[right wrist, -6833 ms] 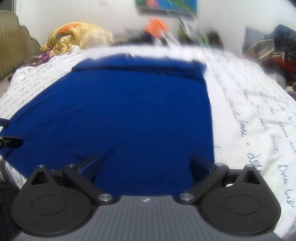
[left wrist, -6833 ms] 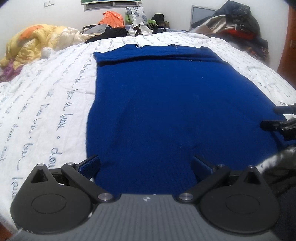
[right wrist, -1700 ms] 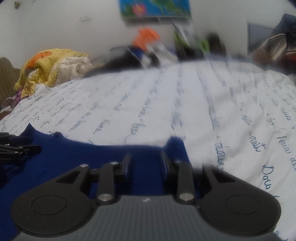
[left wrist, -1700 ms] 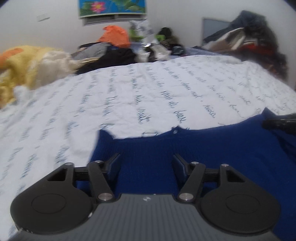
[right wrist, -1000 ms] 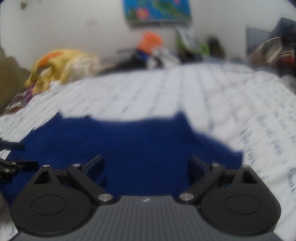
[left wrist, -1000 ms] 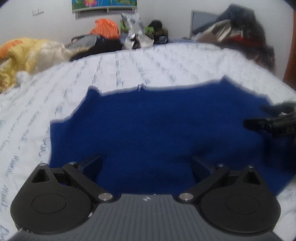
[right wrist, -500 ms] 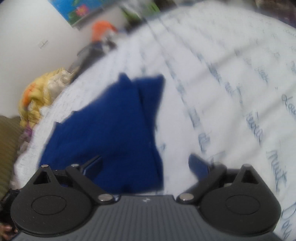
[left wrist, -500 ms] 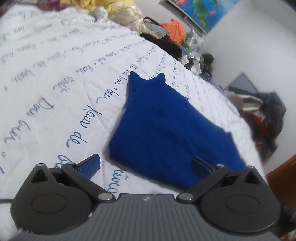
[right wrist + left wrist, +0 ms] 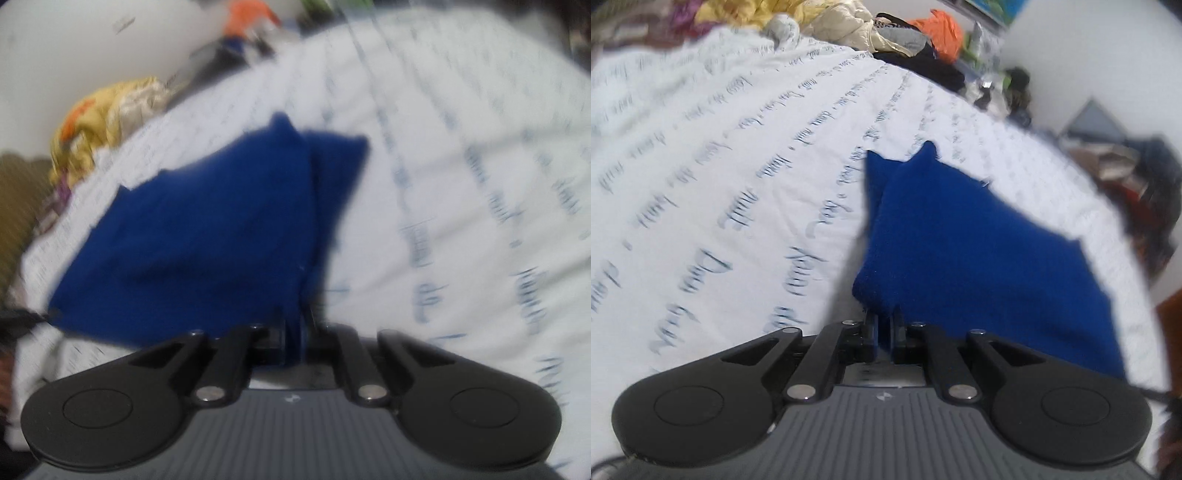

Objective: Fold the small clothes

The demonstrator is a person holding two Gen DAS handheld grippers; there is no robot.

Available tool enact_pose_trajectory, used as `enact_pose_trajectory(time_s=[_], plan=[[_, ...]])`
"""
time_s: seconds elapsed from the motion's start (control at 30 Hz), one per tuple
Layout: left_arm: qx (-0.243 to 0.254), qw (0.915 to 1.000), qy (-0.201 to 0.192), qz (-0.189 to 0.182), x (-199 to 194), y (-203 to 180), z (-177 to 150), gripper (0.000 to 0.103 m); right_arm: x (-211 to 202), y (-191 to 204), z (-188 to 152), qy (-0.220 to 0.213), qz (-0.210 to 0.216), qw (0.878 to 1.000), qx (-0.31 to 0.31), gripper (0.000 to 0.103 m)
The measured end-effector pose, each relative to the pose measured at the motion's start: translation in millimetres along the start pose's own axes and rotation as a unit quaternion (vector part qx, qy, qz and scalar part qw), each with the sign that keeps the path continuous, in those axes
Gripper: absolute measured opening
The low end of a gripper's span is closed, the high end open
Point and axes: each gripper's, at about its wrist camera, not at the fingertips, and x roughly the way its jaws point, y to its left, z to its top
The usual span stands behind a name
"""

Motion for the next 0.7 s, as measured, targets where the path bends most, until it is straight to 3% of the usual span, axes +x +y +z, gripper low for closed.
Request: enact_pose_trajectory(time_s=[0.03,0.13,0.2,0.27,0.4,0.47,0.57,0.6,0.63,0.67,0.7], plan=[[0.014,0.9998,0.013,0.010,10,1,-2,0.013,4,-1,-4,0.005,-0.020,1.000,-0.016,0.005],[0.016,0.9998,0.007,0.002,4,4,-2,0.031,7,0,-6,-0.008,-0.007,1.000,-0.023,0.009],[0.027,0.9990,-0.036,-0.003,-13,-2,6,0.049,9,10,7,-0.003,-0.013,1.000,-0.022,0.016],[0.053,0.9949,-0.085,-0.013,-23,-18,18,0.072,0,15,20,-0.042,-0.020,0.999,-0.020,0.024],[0.163,0.9789,-0.123,-0.008,16,-83,41,0.073,20,30,71,-0.108,0.015,0.994,-0.034,0.054],[0.223,0.9680,-0.114,0.010,57,-115,51,0.073,54,60,103,-0.124,0.025,0.990,-0.057,0.058],[0.278,0.9547,-0.096,0.045,117,-143,71,0.073,114,96,144,-0.100,0.023,0.992,-0.076,0.058],[0.281,0.9544,-0.083,0.059,136,-143,78,0.073,123,93,142,-0.097,0.006,0.992,-0.083,0.058],[0.271,0.9584,-0.060,0.066,154,-138,85,0.081,138,94,142,-0.092,-0.017,0.991,-0.093,0.058],[0.246,0.9652,-0.068,0.056,161,-129,93,0.099,154,91,138,-0.077,-0.046,0.990,-0.106,0.057],[0.221,0.9720,-0.058,0.054,169,-118,101,0.103,141,72,119,-0.108,-0.062,0.983,-0.138,0.064]])
